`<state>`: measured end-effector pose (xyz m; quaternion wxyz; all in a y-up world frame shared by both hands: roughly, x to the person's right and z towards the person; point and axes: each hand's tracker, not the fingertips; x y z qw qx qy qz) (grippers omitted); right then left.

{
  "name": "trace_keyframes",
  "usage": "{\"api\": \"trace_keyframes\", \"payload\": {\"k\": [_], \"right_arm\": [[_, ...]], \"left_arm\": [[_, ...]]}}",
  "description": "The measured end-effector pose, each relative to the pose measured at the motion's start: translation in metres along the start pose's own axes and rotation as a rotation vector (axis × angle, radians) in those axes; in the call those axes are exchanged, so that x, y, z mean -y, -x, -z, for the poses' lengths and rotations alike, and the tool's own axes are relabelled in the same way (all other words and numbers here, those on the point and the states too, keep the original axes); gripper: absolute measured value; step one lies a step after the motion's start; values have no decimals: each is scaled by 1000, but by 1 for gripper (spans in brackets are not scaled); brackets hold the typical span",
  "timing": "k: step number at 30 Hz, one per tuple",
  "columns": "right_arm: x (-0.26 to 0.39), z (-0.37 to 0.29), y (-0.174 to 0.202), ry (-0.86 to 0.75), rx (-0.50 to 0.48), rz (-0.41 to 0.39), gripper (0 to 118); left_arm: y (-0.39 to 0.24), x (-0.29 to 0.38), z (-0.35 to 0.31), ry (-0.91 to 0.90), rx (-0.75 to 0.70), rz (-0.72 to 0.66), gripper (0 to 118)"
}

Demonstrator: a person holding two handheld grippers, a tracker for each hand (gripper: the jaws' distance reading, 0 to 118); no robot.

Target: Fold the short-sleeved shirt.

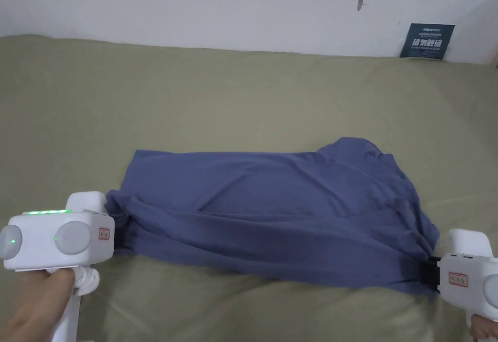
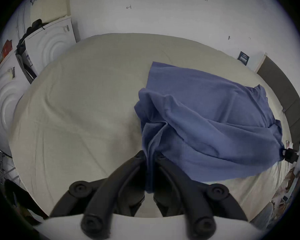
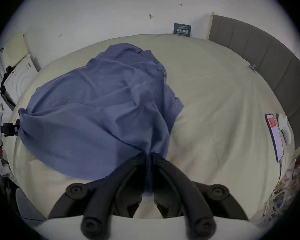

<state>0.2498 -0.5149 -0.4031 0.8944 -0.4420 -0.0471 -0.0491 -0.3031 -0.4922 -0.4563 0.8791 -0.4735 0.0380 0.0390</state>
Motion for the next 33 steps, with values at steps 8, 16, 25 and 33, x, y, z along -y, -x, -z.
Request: {"api": "trace_keyframes", "payload": {"k": [8, 16, 25, 33], "right_arm": [[16, -45, -4, -55, 9, 3, 9], [55, -88, -5, -54, -26, 1, 9], [101, -120, 4, -42, -57, -5, 10], [91, -110, 10, -67, -90, 34, 103]], "left_arm": [[13, 15, -25, -17, 15, -14, 7], [37, 65, -59, -6, 16, -21, 7], [58, 105, -88, 6, 17, -14, 8], [52, 98, -86, -56, 59, -8, 116]]}}
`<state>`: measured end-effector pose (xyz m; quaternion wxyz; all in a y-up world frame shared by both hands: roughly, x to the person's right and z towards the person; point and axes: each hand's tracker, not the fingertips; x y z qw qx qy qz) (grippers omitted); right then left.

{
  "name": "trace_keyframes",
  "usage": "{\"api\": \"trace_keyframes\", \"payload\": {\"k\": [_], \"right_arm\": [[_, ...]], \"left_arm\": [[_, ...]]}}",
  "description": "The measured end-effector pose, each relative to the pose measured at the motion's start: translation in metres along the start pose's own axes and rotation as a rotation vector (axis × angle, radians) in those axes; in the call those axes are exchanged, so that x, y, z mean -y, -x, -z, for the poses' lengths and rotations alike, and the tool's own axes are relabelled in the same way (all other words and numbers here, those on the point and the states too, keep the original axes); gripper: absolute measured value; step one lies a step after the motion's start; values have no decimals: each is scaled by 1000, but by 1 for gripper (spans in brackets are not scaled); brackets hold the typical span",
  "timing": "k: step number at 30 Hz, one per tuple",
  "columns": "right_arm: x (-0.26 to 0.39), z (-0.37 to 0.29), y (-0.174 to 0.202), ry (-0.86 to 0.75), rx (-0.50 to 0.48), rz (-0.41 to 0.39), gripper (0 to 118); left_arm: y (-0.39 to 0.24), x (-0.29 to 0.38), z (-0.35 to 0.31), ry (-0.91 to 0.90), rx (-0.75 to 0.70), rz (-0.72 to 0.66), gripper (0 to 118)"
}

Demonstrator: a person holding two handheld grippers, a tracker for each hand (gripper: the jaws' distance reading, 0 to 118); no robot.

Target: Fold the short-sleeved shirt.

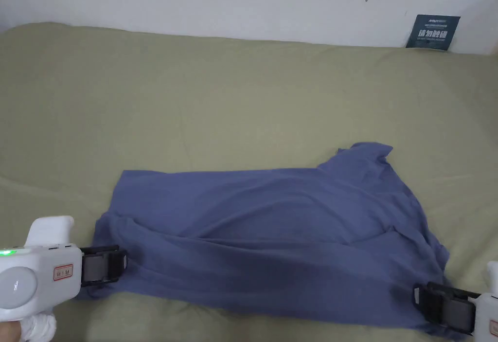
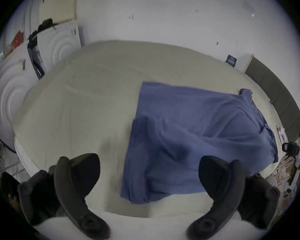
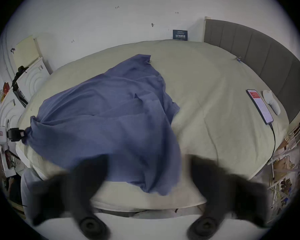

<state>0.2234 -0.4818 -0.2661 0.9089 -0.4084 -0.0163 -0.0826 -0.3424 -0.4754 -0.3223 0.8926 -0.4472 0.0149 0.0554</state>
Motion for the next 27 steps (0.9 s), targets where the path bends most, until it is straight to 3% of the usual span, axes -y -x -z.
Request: {"api": "trace_keyframes", "payload": {"k": [2, 3, 4, 5, 6, 10, 17, 18, 20, 21, 23, 25, 27], "right_arm": [[-19, 2, 9, -11, 21, -12, 99], [-24, 4, 11, -29, 17, -24, 82], [-30, 6, 13, -53, 16, -35, 56], [-37, 11, 17, -59, 23, -47, 19], [-45, 17, 21, -62, 25, -58, 7], [-67, 40, 28, -118, 43, -45, 7], [-104, 88, 27, -80, 40, -36, 7], [-108, 93, 25, -77, 40, -30, 7], [-117, 107, 22, -58, 44, -48, 7], [-120, 112, 21, -56, 62, -61, 7], [-128, 124, 14, -39, 67, -83, 7], [-138, 135, 11, -27, 86, -99, 7], [-147, 144, 5, -20, 99, -110, 7]], "left_arm": [[-6, -11, -7, -59, -7, 27, 107], [-9, -16, -7, -62, -10, 32, 81], [-13, -23, -7, -76, -6, 34, 42], [-16, -31, -5, -84, 4, 32, 0], [-19, -38, -2, -90, 8, 22, 0], [-23, -75, 27, -102, 14, -29, 0], [-23, -143, 103, -24, -43, -11, 4], [-22, -147, 114, 6, -47, 4, 23], [-26, -158, 135, 36, -91, 18, 102], [-24, -162, 144, 49, -98, 23, 118], [-28, -163, 163, 139, -114, 62, 110], [-31, -164, 167, 100, -179, 84, 106], [-36, -164, 168, 120, -143, 53, 93]]}}
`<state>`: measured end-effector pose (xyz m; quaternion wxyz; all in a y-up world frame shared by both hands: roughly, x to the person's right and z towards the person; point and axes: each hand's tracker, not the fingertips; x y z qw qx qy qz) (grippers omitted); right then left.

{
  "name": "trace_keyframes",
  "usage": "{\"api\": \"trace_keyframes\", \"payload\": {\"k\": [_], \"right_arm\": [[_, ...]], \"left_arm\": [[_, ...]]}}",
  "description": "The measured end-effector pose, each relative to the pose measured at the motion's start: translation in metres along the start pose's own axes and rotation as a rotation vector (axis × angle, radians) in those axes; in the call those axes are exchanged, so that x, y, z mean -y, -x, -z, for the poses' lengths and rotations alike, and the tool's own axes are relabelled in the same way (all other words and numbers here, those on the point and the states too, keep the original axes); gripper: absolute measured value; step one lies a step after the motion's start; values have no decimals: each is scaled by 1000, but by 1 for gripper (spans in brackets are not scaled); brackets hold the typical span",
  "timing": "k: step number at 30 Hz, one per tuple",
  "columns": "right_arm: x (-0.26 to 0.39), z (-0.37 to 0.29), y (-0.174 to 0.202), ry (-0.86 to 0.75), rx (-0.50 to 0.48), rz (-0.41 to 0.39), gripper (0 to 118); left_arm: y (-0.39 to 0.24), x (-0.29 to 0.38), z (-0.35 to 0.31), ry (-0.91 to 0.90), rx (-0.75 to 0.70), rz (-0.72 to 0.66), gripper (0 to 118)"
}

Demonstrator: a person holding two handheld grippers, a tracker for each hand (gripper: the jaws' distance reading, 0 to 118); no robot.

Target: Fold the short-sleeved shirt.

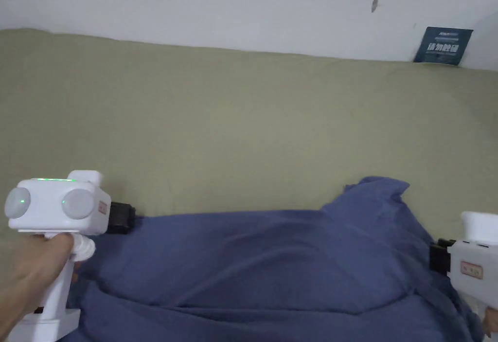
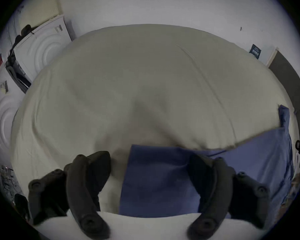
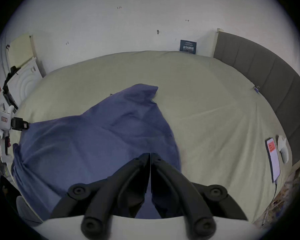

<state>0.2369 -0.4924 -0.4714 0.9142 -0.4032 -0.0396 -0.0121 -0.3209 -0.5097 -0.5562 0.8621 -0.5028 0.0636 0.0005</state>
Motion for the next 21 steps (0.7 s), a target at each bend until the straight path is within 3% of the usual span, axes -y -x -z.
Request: {"api": "trace_keyframes", "payload": {"k": [2, 3, 4, 5, 6, 8, 9, 10, 11, 15, 17, 19, 21], "right_arm": [[-11, 12, -3, 14, 18, -18, 10], [-17, 16, -6, 15, 18, -23, 35], [-23, 22, -9, 18, 18, -27, 68], [-30, 29, -9, 22, 19, -28, 104], [-36, 35, -10, 29, 24, -22, 116], [-46, 53, -13, 82, 17, -12, 107], [-49, 59, -8, 114, 23, -7, 109], [-53, 59, -8, 26, 64, -23, 109], [-54, 66, -2, 89, 44, -23, 109], [-62, 95, 3, 155, 117, -63, 105], [-55, 110, -5, 229, 83, -69, 101], [-57, 101, -7, 197, 67, -24, 65], [-57, 89, -10, 149, -5, 3, 9]], "left_arm": [[-3, 5, -7, 6, 49, -23, 64], [-5, 7, -13, -7, 32, -16, 38], [1, 8, -8, -18, 40, -9, 11], [1, 8, -12, -27, 71, -4, 2], [1, 9, -15, -35, 78, -4, 2], [3, 7, -10, -34, 136, -10, 2], [2, 6, -9, -28, 112, -6, 2], [1, 6, -5, -26, 103, 10, 2], [1, 5, -3, -26, 103, 17, 2], [-2, 8, -3, -28, 96, 15, 2], [-3, 9, -5, -31, 94, 20, 2], [-4, 10, -6, -32, 93, 30, 2], [-1, 7, -7, -30, 96, 31, 2]]}}
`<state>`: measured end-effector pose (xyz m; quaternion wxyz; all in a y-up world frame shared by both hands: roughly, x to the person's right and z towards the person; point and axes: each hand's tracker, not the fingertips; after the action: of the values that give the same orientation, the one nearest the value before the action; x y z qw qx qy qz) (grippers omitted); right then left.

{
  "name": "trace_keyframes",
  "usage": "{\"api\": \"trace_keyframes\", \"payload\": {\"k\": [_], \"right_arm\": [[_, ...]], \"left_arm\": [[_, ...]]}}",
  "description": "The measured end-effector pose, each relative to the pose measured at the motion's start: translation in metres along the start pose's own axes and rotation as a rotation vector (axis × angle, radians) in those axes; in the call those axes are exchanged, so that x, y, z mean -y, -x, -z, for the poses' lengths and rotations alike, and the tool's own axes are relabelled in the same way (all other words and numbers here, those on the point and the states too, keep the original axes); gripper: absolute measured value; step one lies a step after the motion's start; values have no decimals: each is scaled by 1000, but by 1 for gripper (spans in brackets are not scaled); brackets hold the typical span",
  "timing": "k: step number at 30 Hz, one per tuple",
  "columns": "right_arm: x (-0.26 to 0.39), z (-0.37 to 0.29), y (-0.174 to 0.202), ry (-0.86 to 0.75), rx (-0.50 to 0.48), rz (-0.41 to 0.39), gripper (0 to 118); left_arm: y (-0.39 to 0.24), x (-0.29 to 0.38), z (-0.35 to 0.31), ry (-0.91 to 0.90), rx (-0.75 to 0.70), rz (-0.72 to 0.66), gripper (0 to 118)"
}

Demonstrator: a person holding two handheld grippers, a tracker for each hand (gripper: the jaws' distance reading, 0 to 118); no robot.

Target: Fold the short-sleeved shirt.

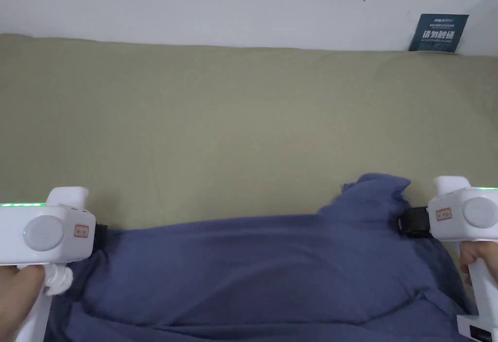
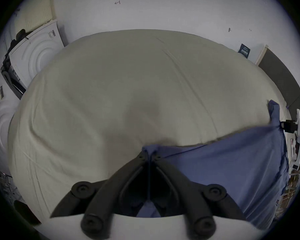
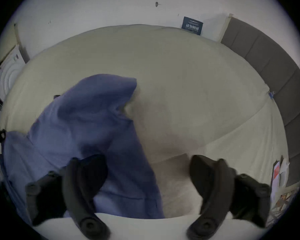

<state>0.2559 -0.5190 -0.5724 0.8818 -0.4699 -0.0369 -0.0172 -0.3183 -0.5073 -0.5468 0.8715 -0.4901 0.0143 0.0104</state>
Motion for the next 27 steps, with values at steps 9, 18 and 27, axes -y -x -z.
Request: {"api": "trace_keyframes", "payload": {"k": [9, 18, 27], "right_arm": [[21, -86, -6, -126, -55, -18, 9], [89, -192, -15, -251, -95, -5, 9], [193, -245, -18, -299, -92, 4, 9]], "left_arm": [[8, 14, -58, -89, 35, -39, 2], [28, 69, -139, -171, 61, -26, 2], [37, 154, -186, -246, 65, 15, 2]]}}
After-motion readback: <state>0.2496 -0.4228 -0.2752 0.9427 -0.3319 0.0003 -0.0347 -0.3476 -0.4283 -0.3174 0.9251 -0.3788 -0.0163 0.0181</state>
